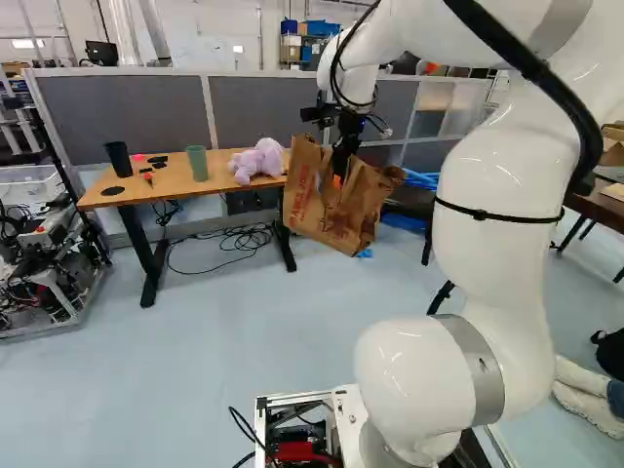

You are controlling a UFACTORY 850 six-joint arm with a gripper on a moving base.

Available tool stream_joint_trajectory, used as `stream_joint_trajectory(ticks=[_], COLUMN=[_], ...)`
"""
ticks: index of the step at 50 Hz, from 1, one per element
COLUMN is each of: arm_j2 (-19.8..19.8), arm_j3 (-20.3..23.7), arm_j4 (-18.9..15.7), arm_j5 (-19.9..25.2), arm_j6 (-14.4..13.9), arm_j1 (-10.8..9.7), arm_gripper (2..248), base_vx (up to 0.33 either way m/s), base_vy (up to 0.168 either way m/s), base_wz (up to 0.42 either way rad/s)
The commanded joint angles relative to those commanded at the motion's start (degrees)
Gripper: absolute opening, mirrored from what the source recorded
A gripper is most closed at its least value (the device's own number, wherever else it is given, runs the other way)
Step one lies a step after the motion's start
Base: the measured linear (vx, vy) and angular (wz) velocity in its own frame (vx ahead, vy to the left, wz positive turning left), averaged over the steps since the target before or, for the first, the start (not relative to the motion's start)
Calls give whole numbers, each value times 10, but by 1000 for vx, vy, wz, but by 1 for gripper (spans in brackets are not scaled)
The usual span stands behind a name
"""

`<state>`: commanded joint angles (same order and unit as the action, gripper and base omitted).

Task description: Pick up the bag on the ground and place it on the table

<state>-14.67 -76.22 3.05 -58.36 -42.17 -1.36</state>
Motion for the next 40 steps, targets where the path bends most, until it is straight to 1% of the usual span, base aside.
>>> stream_joint_trajectory(ticks=[40], arm_j2=[10], arm_j3=[-68], arm_j4=[0], arm_j5=[-99], arm_j6=[0], arm_j1=[1], arm_gripper=[21], base_vx=[0], base_vy=[0], base_wz=[0])
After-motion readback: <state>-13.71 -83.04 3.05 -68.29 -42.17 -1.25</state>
